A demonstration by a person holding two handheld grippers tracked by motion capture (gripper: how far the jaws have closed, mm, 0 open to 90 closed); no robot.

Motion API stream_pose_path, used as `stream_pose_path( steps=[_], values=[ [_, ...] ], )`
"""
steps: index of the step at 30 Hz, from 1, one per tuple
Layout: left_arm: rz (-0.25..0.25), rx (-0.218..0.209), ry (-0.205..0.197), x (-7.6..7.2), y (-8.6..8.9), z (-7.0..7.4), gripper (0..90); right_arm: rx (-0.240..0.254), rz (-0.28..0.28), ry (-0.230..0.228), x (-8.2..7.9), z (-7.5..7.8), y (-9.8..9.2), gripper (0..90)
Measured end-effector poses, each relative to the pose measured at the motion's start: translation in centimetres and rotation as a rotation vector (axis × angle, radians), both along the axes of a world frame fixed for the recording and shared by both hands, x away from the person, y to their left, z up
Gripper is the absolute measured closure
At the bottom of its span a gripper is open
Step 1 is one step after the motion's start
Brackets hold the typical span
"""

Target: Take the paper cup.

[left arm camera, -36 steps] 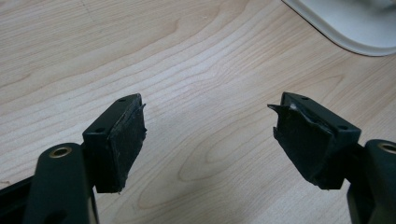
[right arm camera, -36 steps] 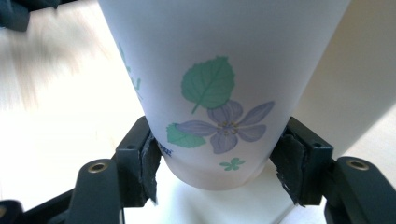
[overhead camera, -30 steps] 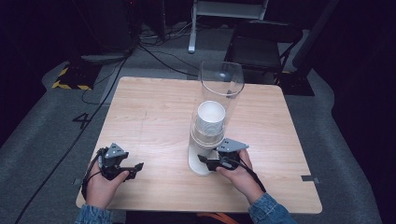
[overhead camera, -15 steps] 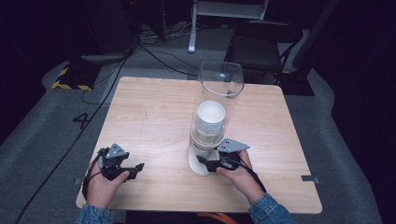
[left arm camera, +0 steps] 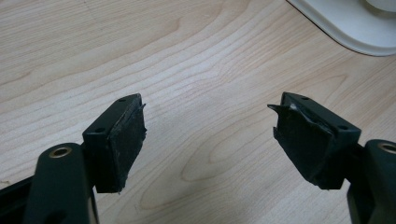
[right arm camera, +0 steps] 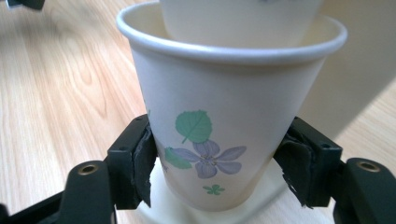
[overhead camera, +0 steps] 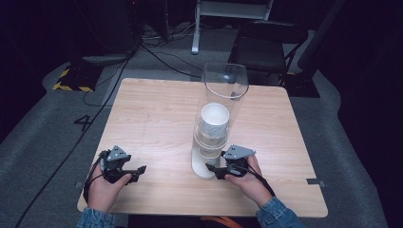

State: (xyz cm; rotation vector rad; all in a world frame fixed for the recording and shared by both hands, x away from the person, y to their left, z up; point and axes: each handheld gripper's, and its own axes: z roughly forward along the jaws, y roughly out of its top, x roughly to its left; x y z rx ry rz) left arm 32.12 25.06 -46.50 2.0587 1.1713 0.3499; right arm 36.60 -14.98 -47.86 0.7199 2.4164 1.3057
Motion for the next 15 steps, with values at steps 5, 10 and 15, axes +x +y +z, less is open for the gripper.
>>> stream_pose_path(
  steps=[5, 10, 15],
  values=[
    [0.000, -0.003, 0.000, 0.1, -0.2, 0.0, 24.2, -0.028, -0.001, -0.001, -0.6, 0.0, -0.8, 33.8],
    [-0.009, 0.006, 0.000, 0.2, -0.3, 0.0, 24.2, -0.068, -0.003, -0.018, -1.4, 0.3, -1.6, 33.8],
    [-0.011, 0.005, 0.001, 0.3, -0.4, 0.0, 24.2, -0.054, -0.028, -0.021, -2.0, 1.1, -3.4, 33.9]
  ],
)
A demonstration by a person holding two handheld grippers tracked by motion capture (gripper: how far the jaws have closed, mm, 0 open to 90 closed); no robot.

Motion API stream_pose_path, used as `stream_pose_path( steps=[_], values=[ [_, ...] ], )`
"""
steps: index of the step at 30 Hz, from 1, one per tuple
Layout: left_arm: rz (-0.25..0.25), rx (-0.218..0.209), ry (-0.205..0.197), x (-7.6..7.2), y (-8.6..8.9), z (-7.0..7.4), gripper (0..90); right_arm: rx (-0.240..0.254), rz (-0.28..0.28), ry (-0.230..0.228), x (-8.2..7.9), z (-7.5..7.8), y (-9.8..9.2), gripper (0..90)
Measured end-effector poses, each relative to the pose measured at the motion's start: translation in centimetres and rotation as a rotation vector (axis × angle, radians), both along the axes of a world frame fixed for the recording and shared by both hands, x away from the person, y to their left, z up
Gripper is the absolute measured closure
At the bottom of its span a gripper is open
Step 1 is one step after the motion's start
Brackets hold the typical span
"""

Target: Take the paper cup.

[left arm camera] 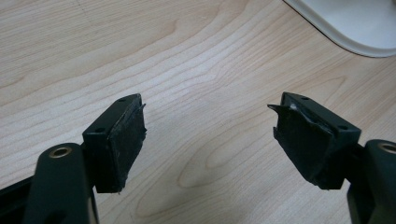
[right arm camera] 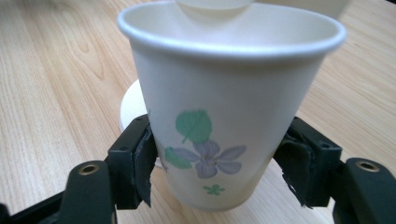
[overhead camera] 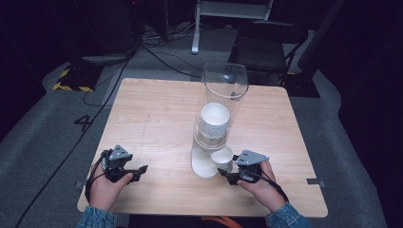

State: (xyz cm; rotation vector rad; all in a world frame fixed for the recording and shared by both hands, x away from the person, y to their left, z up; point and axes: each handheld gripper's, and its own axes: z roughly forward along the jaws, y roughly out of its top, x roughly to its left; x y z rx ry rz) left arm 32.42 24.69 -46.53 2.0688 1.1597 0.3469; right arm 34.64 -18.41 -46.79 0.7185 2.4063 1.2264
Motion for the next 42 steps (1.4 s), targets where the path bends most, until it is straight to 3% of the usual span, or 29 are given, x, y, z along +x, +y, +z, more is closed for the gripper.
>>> stream_pose_path(
  steps=[10, 13, 19, 21, 25, 26, 34, 42],
  values=[
    [0.006, -0.001, 0.001, -0.1, 0.1, 0.0, 24.1, 0.029, -0.026, -0.013, -0.4, 1.6, -2.4, 34.0],
    [0.006, 0.001, 0.003, -0.1, 0.0, 0.0, 24.1, 0.064, -0.061, -0.031, -0.3, 2.7, -3.8, 34.1],
    [0.005, 0.001, 0.003, -0.1, 0.0, -0.1, 24.1, 0.105, -0.115, -0.048, 0.4, 3.4, -5.6, 34.1],
    [0.001, 0.006, 0.008, 0.0, 0.0, -0.1, 24.1, 0.124, -0.163, -0.068, 1.2, 3.5, -6.6, 34.1],
    [0.004, 0.007, 0.008, 0.0, -0.1, -0.2, 24.1, 0.150, -0.227, -0.080, 2.2, 3.1, -7.6, 33.9],
    [0.006, 0.003, 0.008, 0.0, -0.2, -0.3, 24.1, 0.160, -0.282, -0.088, 3.0, 2.7, -8.2, 33.6],
    [0.008, 0.005, 0.008, -0.1, -0.1, -0.4, 24.1, 0.157, -0.429, -0.077, 5.5, 0.6, -9.1, 33.1],
    [0.013, 0.006, 0.011, -0.1, 0.0, -0.5, 24.1, 0.116, -0.485, -0.062, 6.8, -0.9, -9.0, 32.8]
  ],
)
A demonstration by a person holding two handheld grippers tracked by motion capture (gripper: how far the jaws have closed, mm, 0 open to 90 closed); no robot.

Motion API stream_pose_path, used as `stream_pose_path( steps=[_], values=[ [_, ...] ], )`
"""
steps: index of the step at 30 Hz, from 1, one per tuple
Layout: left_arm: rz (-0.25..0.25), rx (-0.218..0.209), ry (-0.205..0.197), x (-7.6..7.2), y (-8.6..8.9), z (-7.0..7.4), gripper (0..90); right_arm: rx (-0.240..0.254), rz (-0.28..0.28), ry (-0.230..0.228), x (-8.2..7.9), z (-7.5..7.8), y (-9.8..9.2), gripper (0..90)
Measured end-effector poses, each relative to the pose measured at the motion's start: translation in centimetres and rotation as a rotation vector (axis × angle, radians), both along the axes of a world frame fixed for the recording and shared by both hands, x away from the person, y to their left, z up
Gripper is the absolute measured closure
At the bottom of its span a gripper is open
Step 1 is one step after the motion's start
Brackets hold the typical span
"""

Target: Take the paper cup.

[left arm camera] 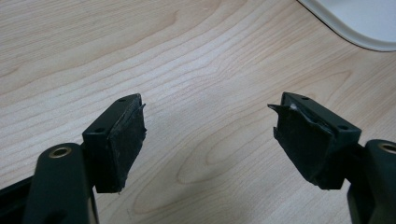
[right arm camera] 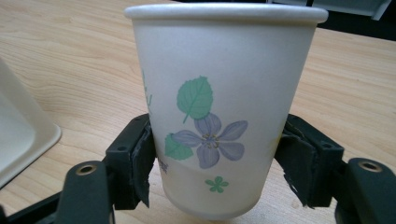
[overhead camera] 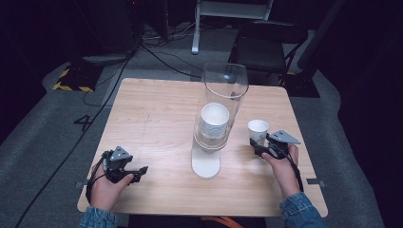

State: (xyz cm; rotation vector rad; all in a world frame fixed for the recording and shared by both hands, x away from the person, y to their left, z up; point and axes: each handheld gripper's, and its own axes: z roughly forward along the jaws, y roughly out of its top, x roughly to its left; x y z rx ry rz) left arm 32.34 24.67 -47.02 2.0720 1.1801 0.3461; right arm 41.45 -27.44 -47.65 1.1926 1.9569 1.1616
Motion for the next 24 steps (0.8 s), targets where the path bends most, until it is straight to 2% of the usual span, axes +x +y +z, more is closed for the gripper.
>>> stream_pose_path(
  steps=[2, 3, 4, 6, 19, 23, 24],
  values=[
    [0.002, 0.001, 0.000, 0.0, 0.0, 0.0, 24.1, -0.004, 0.000, 0.004, 0.1, -0.1, 0.0, 32.8],
    [0.003, 0.001, 0.000, 0.0, 0.0, 0.0, 24.1, -0.011, -0.004, 0.015, 0.1, -0.2, 0.1, 32.8],
    [0.000, 0.002, -0.002, 0.0, 0.1, 0.0, 24.1, -0.019, -0.003, 0.044, 0.2, -0.6, 0.2, 32.8],
    [-0.001, 0.001, 0.000, 0.0, 0.1, -0.1, 24.1, -0.033, -0.003, 0.060, 0.3, -0.8, 0.3, 32.7],
    [0.003, 0.001, 0.004, 0.0, 0.1, -0.1, 24.1, -0.066, 0.013, 0.111, 0.4, -1.6, 0.7, 32.4],
    [0.002, 0.001, 0.005, 0.0, 0.1, -0.2, 24.1, -0.057, 0.022, 0.128, 0.4, -1.7, 0.8, 30.9],
    [0.003, 0.000, 0.004, 0.0, 0.1, -0.2, 24.1, -0.052, 0.022, 0.128, 0.4, -1.7, 0.8, 28.2]
  ],
)
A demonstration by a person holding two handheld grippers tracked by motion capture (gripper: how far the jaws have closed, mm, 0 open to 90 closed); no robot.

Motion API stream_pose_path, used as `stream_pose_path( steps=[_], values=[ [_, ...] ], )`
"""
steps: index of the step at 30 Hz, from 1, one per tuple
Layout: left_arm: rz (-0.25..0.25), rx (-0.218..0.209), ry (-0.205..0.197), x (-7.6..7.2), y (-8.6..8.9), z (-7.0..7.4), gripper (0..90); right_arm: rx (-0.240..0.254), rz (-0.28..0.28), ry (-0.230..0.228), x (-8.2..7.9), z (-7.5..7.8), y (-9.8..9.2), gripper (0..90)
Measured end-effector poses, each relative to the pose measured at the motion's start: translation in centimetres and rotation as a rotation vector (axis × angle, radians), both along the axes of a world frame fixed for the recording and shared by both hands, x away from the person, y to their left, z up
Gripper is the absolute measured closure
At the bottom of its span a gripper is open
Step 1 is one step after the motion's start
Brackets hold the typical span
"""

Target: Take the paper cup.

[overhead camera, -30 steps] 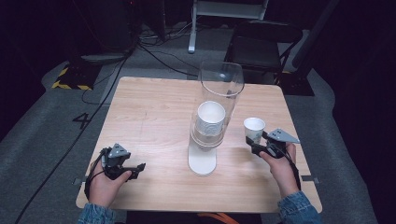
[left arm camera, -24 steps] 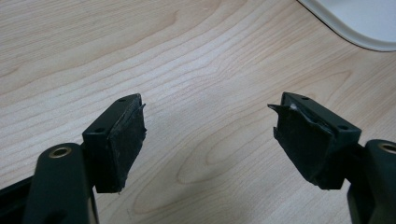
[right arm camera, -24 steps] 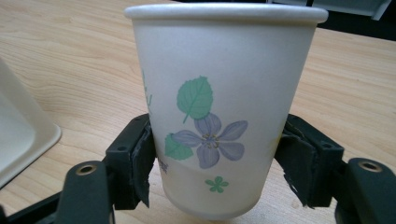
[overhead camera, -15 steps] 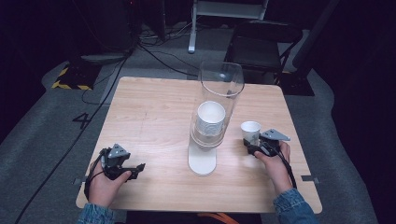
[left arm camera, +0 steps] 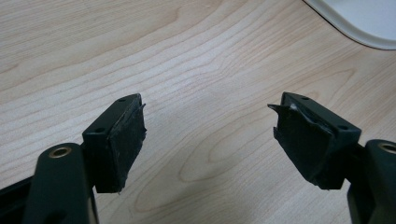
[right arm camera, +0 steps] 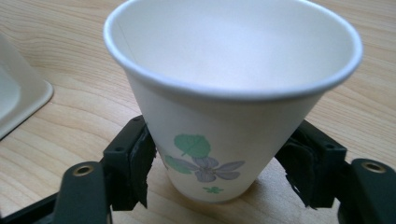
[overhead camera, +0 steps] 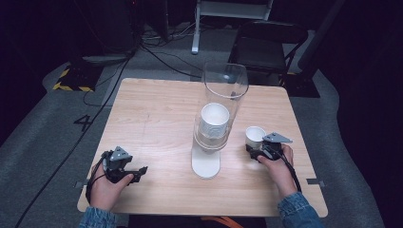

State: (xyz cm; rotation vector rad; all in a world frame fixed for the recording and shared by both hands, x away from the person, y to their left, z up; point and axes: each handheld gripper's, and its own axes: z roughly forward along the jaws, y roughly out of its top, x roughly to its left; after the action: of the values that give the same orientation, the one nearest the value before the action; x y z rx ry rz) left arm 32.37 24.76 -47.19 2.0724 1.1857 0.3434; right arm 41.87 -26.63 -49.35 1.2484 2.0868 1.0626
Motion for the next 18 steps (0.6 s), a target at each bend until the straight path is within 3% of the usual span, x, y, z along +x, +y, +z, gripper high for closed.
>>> stream_pose_path(
  steps=[5, 13, 18],
  values=[
    [-0.001, -0.001, 0.003, 0.0, 0.0, 0.0, 24.1, 0.013, 0.007, -0.003, 0.0, 0.1, 0.0, 15.6],
    [-0.005, -0.002, -0.001, 0.1, -0.1, 0.1, 24.1, 0.019, 0.029, -0.019, -0.8, 1.0, -0.4, 16.0],
    [-0.009, -0.001, -0.004, 0.1, -0.1, 0.1, 24.0, 0.020, 0.045, -0.047, -1.8, 2.4, -0.8, 16.0]
  ],
)
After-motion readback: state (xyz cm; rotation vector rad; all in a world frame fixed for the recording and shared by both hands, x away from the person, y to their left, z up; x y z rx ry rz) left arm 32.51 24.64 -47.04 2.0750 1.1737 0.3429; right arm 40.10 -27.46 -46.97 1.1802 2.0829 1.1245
